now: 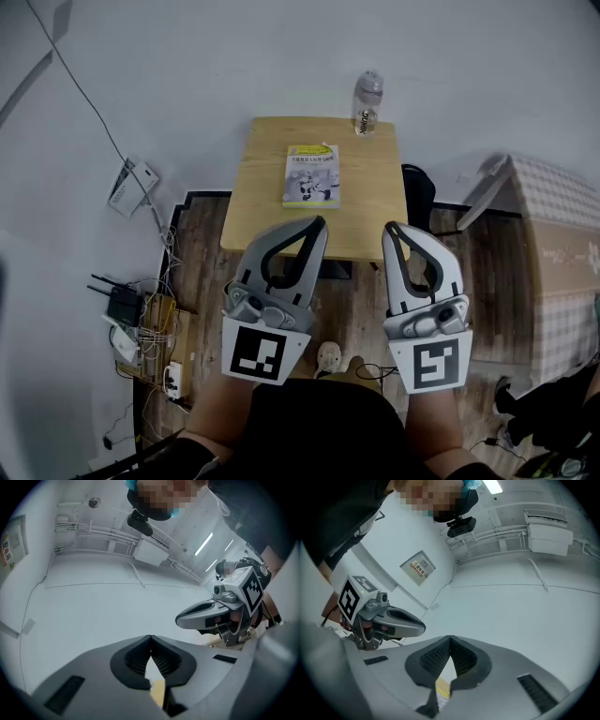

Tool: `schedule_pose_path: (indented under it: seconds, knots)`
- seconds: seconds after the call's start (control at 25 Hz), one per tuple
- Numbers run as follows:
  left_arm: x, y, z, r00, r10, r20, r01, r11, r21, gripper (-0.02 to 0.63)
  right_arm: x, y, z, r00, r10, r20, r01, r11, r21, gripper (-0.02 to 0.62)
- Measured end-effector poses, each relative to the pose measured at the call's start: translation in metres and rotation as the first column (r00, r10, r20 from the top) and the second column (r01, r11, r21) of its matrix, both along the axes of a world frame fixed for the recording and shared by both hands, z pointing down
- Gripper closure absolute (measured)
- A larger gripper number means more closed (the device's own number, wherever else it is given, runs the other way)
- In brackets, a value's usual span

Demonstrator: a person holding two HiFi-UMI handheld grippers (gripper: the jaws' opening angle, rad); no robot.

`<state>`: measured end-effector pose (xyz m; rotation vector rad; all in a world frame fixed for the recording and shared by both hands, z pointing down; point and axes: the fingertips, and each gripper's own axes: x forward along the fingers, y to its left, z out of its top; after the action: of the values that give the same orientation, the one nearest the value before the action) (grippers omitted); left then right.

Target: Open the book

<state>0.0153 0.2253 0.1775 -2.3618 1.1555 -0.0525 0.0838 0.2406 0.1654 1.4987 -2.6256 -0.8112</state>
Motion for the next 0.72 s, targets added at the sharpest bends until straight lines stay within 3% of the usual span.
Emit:
schedule_pose_path:
  seconds: [0.72]
  knots:
    - [0.0023,0.0006,0.0007,1.000,-0.009,0.008,0.009,1.000,0.001,0.601,0.0011,-0.0004,0.0038,1.000,-0.014,0.009,0.014,1.000,-0.009,0.568]
